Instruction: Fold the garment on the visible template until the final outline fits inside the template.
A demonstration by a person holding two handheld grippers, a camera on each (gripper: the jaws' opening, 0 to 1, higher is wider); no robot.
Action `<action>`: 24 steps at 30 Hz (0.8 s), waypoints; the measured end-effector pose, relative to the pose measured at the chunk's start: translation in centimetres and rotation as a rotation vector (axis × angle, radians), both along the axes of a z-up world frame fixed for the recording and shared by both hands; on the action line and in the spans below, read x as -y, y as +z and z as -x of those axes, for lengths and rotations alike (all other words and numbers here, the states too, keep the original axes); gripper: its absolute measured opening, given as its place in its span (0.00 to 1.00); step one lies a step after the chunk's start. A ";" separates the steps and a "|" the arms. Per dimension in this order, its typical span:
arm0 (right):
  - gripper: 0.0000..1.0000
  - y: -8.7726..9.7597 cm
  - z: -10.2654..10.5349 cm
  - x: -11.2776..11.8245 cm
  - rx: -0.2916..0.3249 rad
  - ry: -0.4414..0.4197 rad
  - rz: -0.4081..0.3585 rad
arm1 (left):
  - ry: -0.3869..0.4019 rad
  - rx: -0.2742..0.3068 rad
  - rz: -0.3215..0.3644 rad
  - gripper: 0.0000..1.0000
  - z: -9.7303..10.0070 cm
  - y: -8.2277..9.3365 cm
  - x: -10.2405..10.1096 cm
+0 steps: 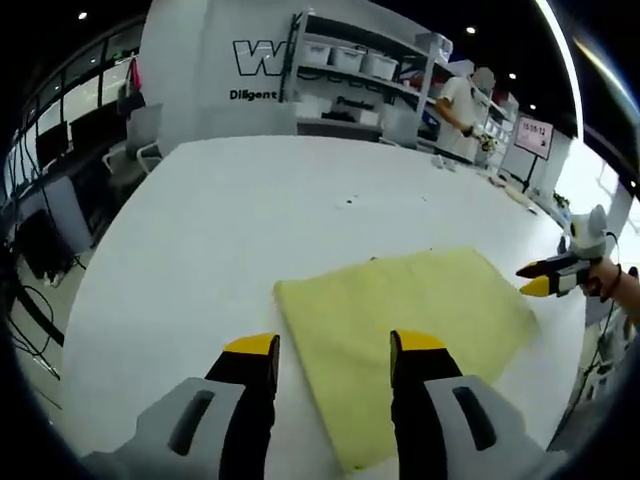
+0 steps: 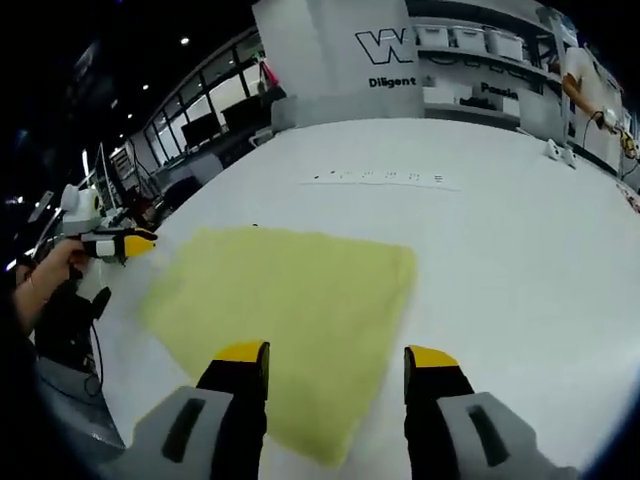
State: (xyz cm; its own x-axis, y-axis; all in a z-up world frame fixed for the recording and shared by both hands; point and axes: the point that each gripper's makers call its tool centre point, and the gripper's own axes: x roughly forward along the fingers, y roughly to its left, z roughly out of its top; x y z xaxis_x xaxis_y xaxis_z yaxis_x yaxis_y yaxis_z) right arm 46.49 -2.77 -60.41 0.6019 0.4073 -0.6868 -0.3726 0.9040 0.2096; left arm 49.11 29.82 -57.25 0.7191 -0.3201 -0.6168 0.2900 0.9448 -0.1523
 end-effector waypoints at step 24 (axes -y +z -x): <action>0.47 -1.3 5.5 0.1 -0.042 0.018 0.031 | 0.022 -0.061 -0.022 0.37 5.5 -1.9 -1.5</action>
